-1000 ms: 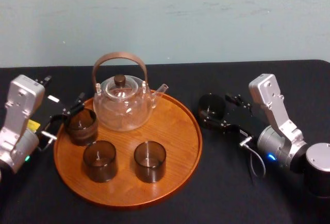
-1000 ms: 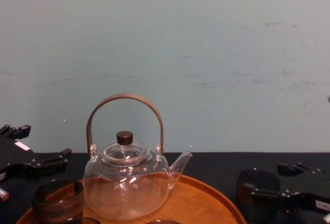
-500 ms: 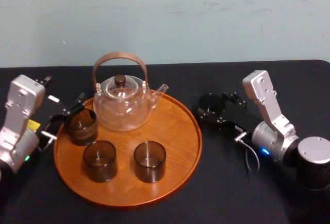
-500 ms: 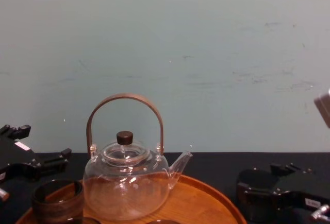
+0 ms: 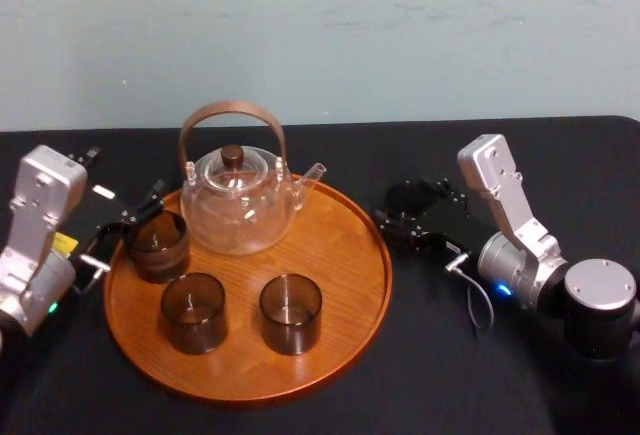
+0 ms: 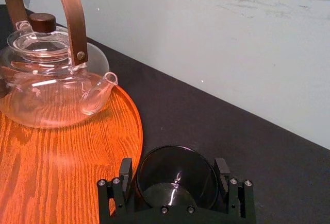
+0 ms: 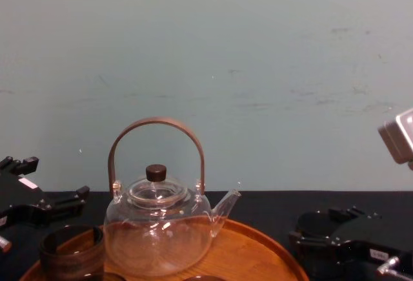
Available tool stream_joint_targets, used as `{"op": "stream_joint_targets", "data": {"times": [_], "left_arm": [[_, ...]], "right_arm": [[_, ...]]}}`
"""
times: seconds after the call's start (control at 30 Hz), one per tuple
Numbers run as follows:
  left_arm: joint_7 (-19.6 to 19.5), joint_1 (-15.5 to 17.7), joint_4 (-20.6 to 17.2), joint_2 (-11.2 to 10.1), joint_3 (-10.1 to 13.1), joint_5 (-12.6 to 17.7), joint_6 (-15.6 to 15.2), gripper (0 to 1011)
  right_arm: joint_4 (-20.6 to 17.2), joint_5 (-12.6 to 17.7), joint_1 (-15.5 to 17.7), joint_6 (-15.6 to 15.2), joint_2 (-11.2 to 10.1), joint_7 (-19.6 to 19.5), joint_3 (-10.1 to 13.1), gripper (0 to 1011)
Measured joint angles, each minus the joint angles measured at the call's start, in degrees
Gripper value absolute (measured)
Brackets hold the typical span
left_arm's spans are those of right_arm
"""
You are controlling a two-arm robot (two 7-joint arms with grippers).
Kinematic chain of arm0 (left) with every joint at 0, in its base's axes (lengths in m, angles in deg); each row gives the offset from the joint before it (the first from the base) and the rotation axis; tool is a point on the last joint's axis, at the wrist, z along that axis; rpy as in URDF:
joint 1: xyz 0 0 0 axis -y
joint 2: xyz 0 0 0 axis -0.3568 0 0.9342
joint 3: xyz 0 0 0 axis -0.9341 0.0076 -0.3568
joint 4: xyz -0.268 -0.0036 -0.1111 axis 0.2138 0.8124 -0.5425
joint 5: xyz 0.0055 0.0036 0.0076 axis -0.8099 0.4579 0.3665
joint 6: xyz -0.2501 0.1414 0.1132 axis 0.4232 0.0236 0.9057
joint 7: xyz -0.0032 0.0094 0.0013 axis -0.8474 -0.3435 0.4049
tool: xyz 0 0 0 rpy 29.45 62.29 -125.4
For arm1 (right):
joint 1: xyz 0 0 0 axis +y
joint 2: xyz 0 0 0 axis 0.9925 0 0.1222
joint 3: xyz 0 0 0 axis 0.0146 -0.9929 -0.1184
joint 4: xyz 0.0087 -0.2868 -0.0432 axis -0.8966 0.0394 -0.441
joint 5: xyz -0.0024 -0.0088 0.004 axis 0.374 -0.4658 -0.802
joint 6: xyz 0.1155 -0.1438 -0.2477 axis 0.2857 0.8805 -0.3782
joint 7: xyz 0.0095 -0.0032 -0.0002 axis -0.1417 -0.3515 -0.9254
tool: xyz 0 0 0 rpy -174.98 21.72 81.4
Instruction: Pick up the glass from the table and place it on the tray.
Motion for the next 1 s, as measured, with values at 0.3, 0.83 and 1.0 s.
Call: {"op": "stream_joint_targets", "data": {"times": [0.3,0.83,1.0], "left_arm": [[0.0,0.0,0.0,0.0,0.0,0.0,0.0,1001],[0.0,0.01,0.0,0.0,0.0,0.0,0.0,1001],[0.0,0.0,0.0,0.0,0.0,0.0,0.0,1001]], "right_arm": [[0.45,-0.15,-0.24,-0.01,0.12,0.0,-0.13,1002],[0.28,-0.1,-0.17,-0.01,0.05,-0.03,-0.06,948],[0.24,-0.07,-0.14,-0.01,0.03,-0.03,-0.04,918]]}}
